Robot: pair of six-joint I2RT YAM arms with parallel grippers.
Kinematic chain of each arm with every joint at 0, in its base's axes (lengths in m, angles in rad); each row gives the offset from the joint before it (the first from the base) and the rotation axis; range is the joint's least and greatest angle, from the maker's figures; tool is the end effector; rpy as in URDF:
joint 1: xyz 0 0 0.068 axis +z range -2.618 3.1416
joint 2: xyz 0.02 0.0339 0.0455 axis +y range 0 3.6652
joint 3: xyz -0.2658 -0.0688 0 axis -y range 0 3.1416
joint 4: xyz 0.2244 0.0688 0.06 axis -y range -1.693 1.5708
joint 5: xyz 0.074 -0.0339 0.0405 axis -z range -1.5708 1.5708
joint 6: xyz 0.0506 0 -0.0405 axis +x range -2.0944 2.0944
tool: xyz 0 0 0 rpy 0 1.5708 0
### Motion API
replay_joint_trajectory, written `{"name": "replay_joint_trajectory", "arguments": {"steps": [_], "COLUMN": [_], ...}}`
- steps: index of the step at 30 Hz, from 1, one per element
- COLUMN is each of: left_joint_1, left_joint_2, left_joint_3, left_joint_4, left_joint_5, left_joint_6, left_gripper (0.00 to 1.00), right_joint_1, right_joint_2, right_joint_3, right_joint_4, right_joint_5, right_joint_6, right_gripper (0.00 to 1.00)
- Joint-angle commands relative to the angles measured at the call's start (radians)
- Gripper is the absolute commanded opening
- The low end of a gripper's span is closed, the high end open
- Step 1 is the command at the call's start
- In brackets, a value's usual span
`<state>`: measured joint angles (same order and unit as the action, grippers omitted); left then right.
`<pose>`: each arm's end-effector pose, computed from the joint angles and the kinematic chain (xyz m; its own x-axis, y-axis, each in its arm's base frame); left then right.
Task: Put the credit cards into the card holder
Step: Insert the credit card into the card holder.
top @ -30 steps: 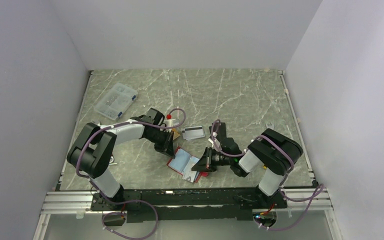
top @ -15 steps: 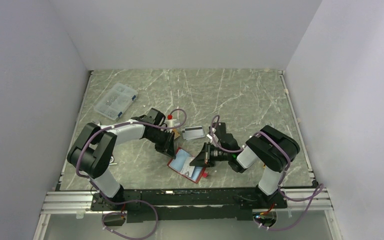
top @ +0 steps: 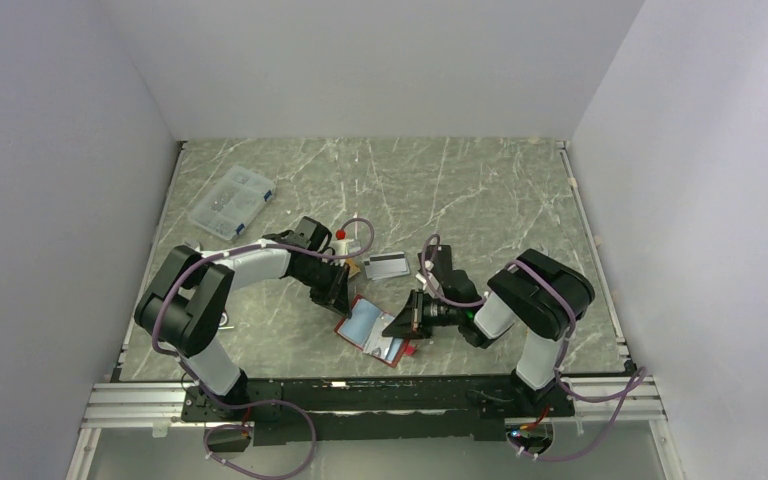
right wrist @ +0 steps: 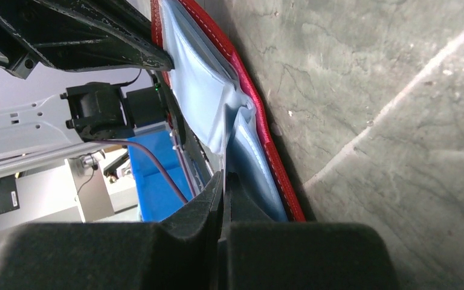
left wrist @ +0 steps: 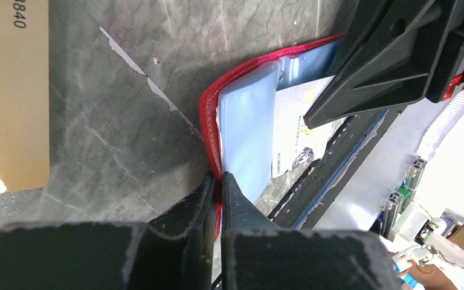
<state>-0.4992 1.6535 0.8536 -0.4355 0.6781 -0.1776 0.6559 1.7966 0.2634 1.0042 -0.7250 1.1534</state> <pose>0.2295 -0.1613 0.1522 -0.9139 0.3416 -0.2193 0.3989 0.6555 -0.6412 0.1733 0.1757 0.0941 -0.9942 0.0983 -0.0440 -0.0034 0.3803 0.9249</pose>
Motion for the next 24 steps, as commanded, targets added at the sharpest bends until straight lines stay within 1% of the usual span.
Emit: {"name": "replay_joint_trajectory", "arguments": {"steps": [1,8,14,16,19,20,21,24], "left_joint_1": [-0.006,-0.011,-0.016,-0.018,-0.019,-0.02,-0.021,-0.023], "left_joint_2": [-0.014,-0.022,-0.02,-0.02,-0.022,-0.025,-0.028,-0.035], "left_joint_3": [0.033,0.031,0.035,0.035,0.039,0.039,0.037,0.032], "left_joint_4": [-0.014,-0.013,-0.023,-0.027,-0.033,-0.033,-0.031,-0.026], "left_joint_5": [-0.014,-0.012,-0.033,-0.04,-0.045,-0.044,-0.042,-0.038], "left_joint_6": [0.014,0.018,0.03,0.035,0.037,0.037,0.037,0.036], "left_gripper": [0.11,0.12,0.14,0.17,0.32,0.35,0.35,0.32], "right_joint_1": [-0.002,-0.002,-0.003,-0.003,-0.005,-0.007,-0.007,-0.01], "right_joint_2": [0.019,0.042,0.05,0.049,0.052,0.054,0.056,0.063], "right_joint_3": [-0.002,0.031,0.043,0.046,0.048,0.049,0.048,0.046], "right_joint_4": [0.036,0.051,0.065,0.058,0.056,0.056,0.058,0.066], "right_joint_5": [-0.014,-0.012,-0.011,-0.006,0.005,0.009,0.013,0.024], "right_joint_6": [-0.014,-0.009,-0.014,-0.02,-0.023,-0.023,-0.022,-0.019], "right_gripper": [0.0,0.0,0.0,0.0,0.0,0.0,0.0,0.0]}}
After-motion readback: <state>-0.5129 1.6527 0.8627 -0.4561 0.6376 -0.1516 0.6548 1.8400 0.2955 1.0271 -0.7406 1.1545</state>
